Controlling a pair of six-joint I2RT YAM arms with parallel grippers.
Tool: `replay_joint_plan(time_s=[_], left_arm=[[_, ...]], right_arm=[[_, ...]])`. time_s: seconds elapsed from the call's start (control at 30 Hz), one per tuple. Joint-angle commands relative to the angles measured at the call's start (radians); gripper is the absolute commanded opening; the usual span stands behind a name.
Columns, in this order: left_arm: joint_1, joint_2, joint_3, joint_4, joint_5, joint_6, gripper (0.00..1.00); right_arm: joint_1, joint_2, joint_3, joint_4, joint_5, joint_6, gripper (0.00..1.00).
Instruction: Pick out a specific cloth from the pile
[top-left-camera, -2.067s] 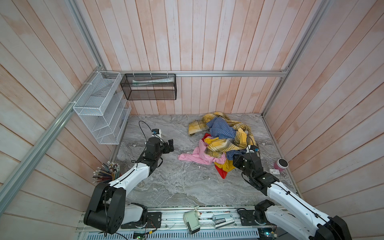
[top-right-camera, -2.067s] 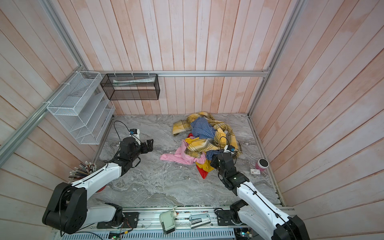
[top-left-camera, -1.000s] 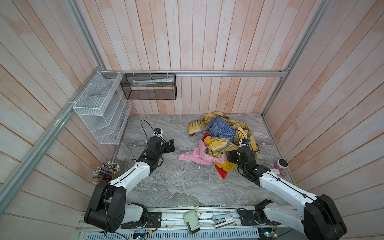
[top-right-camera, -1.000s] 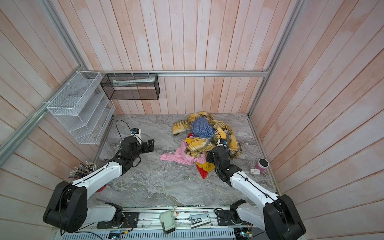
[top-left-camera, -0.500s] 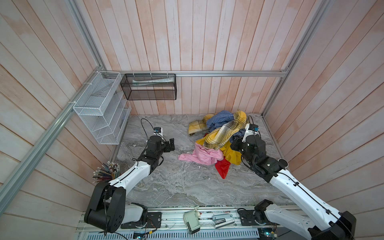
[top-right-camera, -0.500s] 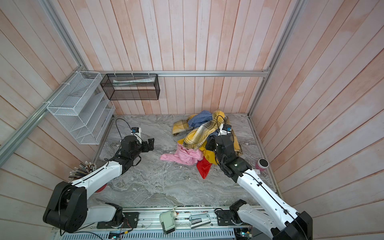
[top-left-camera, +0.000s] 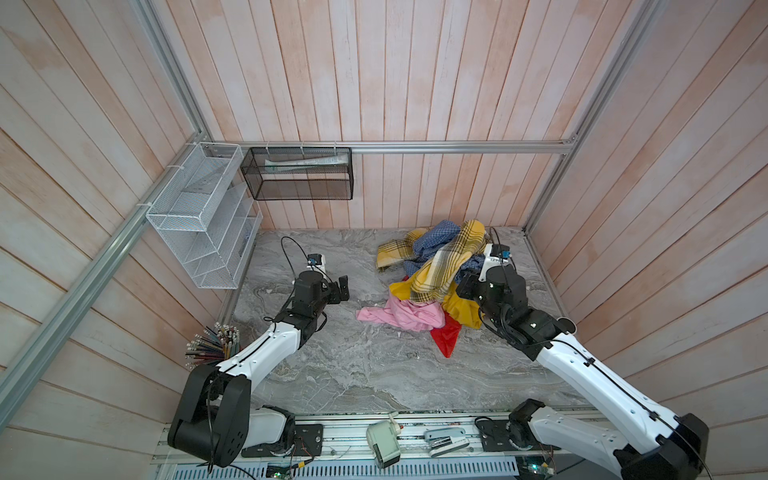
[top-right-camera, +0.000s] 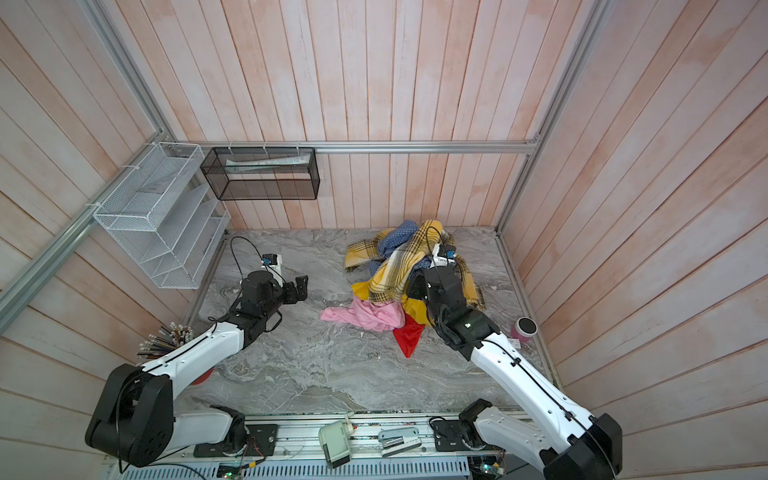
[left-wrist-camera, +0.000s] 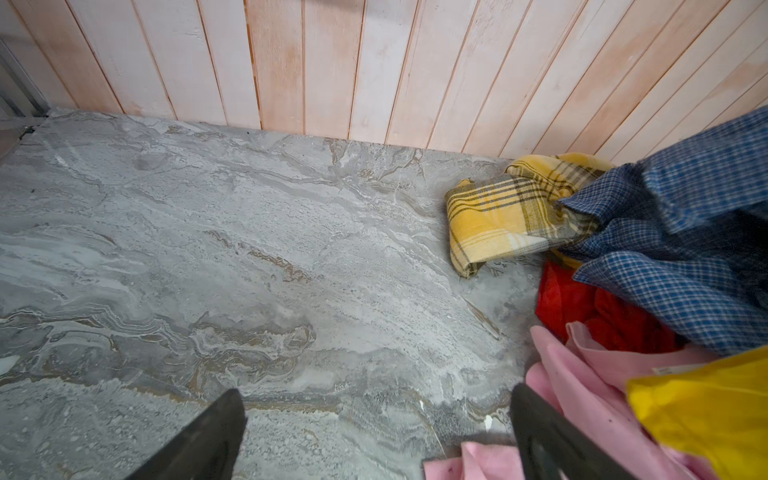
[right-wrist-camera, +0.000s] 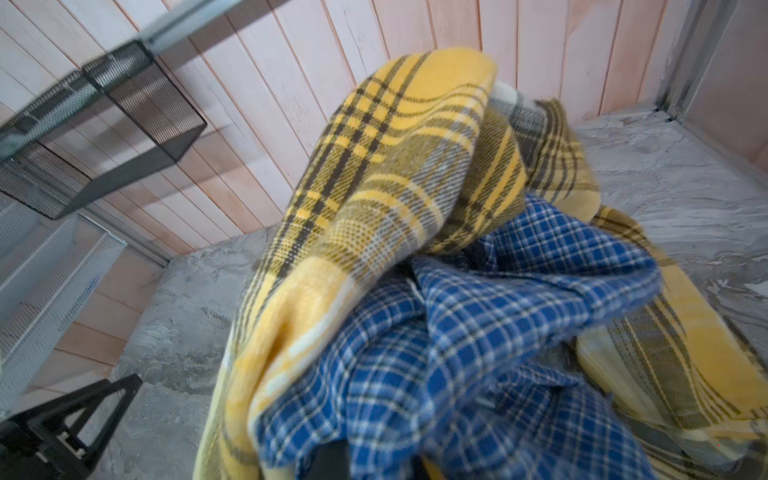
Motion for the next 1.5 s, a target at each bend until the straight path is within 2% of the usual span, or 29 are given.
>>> replay_joint_plan(time_s=[0.0, 0.13, 0.2, 0.23, 0.27, 0.33, 0.47, 0.67, 0.9, 1.0, 1.1, 1.33, 1.47], left_arm=[[-0.005, -0.014, 0.002, -0.002, -0.005, -0.001, 1.00], [-0.007, -0.010, 0.001, -0.006, 0.000, -0.002, 1.00], [-0.009, -0.008, 0.001, -0.012, -0.003, -0.001, 1.00], [-0.008, -0.009, 0.001, -0.011, -0.003, 0.001, 1.00], [-0.008, -0.008, 0.001, -0.012, -0.005, 0.003, 1.00], [-0.008, -0.007, 0.001, -0.012, -0.006, 0.004, 1.00], [-0.010, -0.001, 0.004, -0.008, -0.003, 0.003, 1.00], [-0.013, 0.001, 0.004, -0.005, -0.003, 0.005, 1.00], [-0.014, -0.001, 0.004, -0.007, -0.004, 0.004, 1.00], [-0.016, -0.001, 0.001, -0.003, -0.005, 0.003, 1.00], [-0.016, -0.001, 0.006, -0.011, -0.008, 0.002, 1.00], [-0.019, -0.018, -0.002, -0.018, -0.017, 0.001, 1.00], [-0.020, -0.030, -0.006, -0.030, -0.023, -0.001, 1.00]], right_arm=[[0.036, 0.086, -0.068, 0.011, -0.080, -0.001, 0.00], [0.048, 0.194, -0.090, -0.062, -0.069, 0.023, 0.00], [0.044, 0.207, -0.110, -0.093, -0.035, 0.067, 0.15], [0.042, 0.201, -0.120, -0.104, -0.032, 0.073, 0.16], [0.040, 0.185, -0.129, -0.111, -0.030, 0.075, 0.23], [0.040, 0.141, -0.139, -0.116, -0.022, 0.077, 0.48], [0.040, 0.018, -0.151, -0.124, 0.021, 0.076, 0.74], [0.003, -0.134, -0.144, -0.225, 0.056, 0.107, 0.78], [-0.147, -0.214, -0.183, -0.228, -0.066, 0.081, 0.77], [-0.237, -0.186, -0.219, -0.170, -0.188, 0.061, 0.76], [-0.279, -0.142, -0.259, -0.055, -0.297, 0.060, 0.77], [-0.283, -0.009, -0.277, 0.138, -0.363, 0.075, 0.79], [-0.284, 0.006, -0.291, 0.201, -0.398, 0.107, 0.80]])
